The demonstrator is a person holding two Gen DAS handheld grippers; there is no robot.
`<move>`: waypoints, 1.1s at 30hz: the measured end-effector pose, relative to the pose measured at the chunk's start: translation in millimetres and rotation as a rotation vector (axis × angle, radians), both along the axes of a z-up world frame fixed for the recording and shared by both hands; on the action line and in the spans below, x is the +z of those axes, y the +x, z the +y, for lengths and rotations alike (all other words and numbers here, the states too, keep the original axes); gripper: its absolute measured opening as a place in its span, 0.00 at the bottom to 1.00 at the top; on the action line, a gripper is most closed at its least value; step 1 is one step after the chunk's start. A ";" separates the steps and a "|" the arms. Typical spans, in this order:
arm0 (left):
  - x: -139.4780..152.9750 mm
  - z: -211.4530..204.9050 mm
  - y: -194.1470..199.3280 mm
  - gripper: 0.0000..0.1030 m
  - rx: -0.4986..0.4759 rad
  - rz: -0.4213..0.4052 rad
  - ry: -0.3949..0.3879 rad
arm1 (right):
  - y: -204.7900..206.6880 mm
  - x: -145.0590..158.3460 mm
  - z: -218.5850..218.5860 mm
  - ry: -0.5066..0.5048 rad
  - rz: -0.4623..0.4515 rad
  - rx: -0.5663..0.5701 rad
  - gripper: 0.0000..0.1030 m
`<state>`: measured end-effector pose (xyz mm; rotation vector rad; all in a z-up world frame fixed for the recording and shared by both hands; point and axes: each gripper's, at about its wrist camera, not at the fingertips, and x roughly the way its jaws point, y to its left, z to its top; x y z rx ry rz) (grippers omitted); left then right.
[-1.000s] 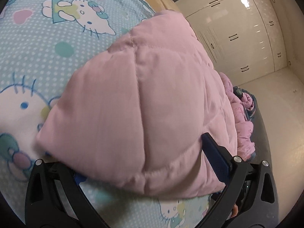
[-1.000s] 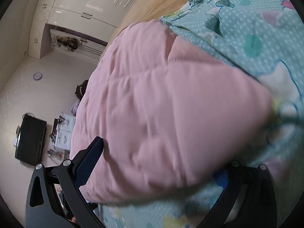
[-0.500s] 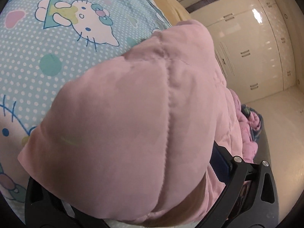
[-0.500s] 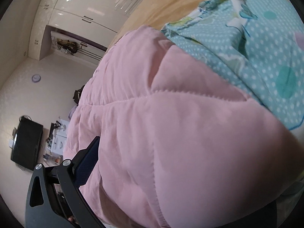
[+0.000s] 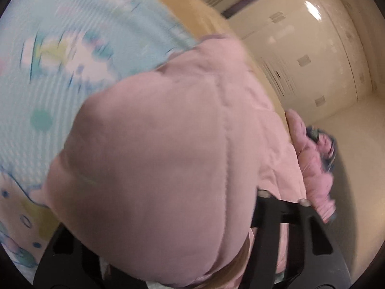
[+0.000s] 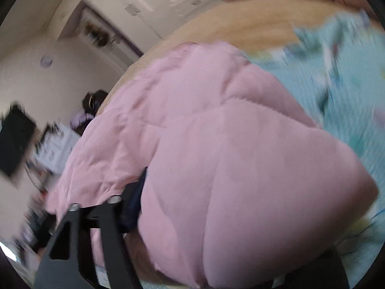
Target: Fold large clothes
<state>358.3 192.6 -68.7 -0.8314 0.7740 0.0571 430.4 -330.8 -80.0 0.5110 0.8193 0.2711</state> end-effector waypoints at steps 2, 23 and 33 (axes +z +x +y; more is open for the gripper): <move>20.3 -9.7 3.3 0.35 -0.034 -0.030 0.090 | -3.4 20.1 15.4 -0.077 -0.056 0.038 0.45; 114.5 -27.7 -88.7 0.28 -0.125 -0.240 0.334 | -121.2 132.2 77.0 -0.311 -0.480 0.302 0.36; 105.2 -30.1 -140.0 0.28 -0.137 -0.245 0.332 | -170.2 122.6 50.0 -0.288 -0.432 0.311 0.36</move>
